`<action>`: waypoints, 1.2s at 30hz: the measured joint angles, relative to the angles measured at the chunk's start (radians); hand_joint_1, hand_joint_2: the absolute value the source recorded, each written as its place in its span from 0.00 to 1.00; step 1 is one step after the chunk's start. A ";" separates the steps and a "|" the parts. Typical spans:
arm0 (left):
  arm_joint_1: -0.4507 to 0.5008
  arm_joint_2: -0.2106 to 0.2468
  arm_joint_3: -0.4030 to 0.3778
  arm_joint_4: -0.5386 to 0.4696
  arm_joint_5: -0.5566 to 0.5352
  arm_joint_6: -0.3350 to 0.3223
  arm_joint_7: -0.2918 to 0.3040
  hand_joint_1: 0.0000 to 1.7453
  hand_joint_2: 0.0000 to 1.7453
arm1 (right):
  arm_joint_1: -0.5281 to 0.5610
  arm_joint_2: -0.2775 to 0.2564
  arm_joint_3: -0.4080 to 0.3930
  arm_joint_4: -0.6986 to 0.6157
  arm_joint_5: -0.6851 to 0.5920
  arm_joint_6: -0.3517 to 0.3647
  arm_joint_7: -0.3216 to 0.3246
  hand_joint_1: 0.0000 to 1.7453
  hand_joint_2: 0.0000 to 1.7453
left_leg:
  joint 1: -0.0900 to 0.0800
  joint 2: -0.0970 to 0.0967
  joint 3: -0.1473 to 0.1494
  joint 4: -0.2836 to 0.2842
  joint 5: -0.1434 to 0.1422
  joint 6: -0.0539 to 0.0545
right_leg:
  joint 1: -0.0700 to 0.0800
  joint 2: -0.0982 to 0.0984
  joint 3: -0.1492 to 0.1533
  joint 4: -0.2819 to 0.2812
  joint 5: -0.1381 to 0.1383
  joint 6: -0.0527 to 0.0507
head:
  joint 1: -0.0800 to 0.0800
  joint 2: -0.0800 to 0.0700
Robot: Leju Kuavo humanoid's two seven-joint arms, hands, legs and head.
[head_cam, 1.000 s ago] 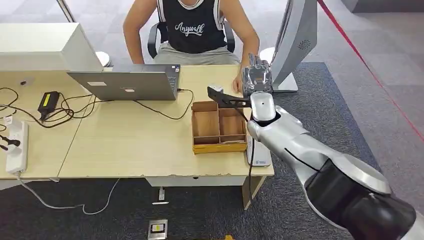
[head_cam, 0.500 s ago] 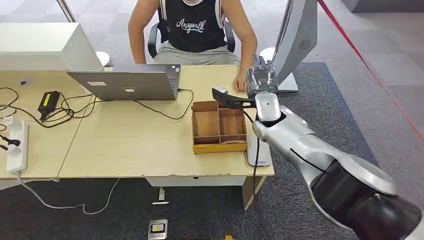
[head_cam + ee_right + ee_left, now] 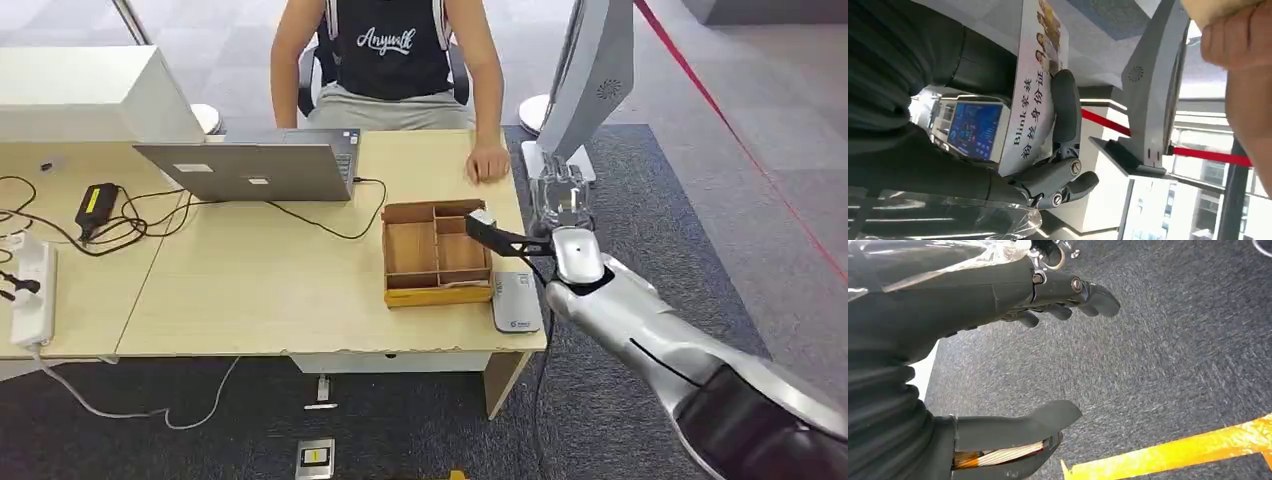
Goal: Pass the card to the sensor for recognition and then transmit it.
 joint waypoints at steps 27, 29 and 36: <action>0.001 0.006 0.009 0.000 0.011 0.013 -0.017 0.00 1.00 | 0.054 -0.020 -0.039 -0.074 -0.065 -0.050 -0.121 1.00 1.00 | 0.000 0.000 -0.001 0.000 0.000 0.000 | 0.000 0.000 0.000 0.000 0.000 0.000 | 0.000 0.000; 0.002 0.006 0.011 0.000 0.012 0.014 -0.021 0.00 1.00 | 0.064 -0.014 -0.039 -0.074 -0.072 -0.055 -0.128 1.00 1.00 | 0.000 0.000 -0.001 0.000 0.000 0.000 | 0.000 0.000 0.000 0.000 0.000 0.000 | 0.000 0.000; 0.004 0.006 0.026 0.000 0.012 0.015 -0.023 0.00 1.00 | 0.071 -0.005 -0.040 -0.073 -0.075 -0.056 -0.130 1.00 1.00 | 0.000 0.000 -0.001 0.000 0.000 0.000 | 0.000 0.000 0.000 0.000 0.000 0.000 | 0.000 0.000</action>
